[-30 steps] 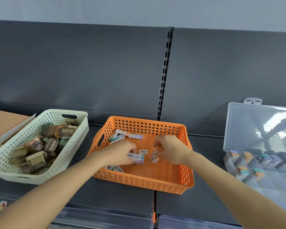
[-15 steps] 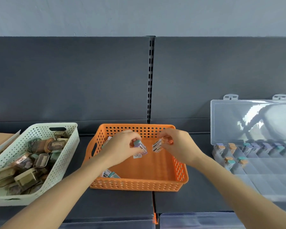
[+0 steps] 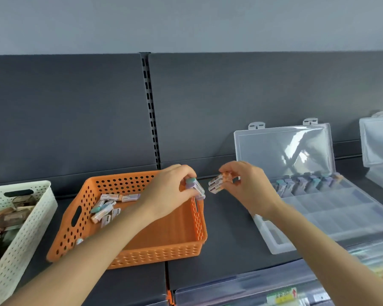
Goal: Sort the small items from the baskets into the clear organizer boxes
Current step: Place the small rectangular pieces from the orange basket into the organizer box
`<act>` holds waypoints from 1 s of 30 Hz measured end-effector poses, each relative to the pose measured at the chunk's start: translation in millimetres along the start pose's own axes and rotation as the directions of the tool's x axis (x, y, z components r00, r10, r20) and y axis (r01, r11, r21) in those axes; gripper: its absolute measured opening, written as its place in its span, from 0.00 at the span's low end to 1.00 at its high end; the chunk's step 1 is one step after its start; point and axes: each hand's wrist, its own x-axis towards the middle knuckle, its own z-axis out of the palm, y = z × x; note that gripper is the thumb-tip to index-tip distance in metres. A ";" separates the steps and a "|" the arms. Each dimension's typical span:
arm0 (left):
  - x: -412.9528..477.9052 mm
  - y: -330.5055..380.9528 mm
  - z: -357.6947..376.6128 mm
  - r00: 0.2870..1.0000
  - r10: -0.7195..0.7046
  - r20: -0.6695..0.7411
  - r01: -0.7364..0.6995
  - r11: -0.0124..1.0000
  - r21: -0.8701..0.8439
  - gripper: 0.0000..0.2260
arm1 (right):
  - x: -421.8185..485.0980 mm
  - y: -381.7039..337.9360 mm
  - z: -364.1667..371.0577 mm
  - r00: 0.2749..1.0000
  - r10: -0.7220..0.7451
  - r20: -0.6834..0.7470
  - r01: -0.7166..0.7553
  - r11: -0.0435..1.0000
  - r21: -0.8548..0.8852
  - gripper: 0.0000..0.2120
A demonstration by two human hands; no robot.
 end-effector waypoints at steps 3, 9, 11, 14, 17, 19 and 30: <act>15.9 20.7 17.3 0.999 0.032 -0.006 -0.032 0.999 -0.012 0.09 | -3.1 25.5 -17.2 1.000 0.020 -0.004 -0.020 1.000 -0.006 0.13; 48.9 70.3 65.0 0.997 0.075 0.007 -0.075 0.996 -0.047 0.10 | -12.1 82.3 -64.1 0.999 0.032 0.007 -0.031 0.999 -0.035 0.13; 59.6 88.2 82.0 0.997 0.079 0.022 -0.077 0.995 -0.063 0.09 | -14.1 102.4 -80.6 0.999 0.043 0.015 -0.042 0.998 -0.040 0.13; 72.6 113.3 107.8 0.996 0.072 0.056 -0.069 0.996 -0.059 0.10 | -17.8 132.9 -101.1 0.999 0.033 0.027 -0.031 0.998 -0.048 0.14; 80.2 134.2 130.5 0.996 0.041 0.083 -0.037 0.998 -0.057 0.11 | -21.9 159.4 -116.4 0.999 0.021 0.050 -0.018 0.998 -0.066 0.14; 83.8 146.0 143.4 0.995 0.019 0.101 -0.014 0.999 -0.045 0.10 | -24.4 173.2 -123.9 0.997 0.013 0.082 -0.007 0.997 -0.073 0.15; 87.6 165.9 192.6 0.957 -0.158 0.243 0.119 0.979 0.165 0.11 | -29.7 215.4 -122.3 0.943 -0.051 0.328 0.122 0.972 -0.200 0.11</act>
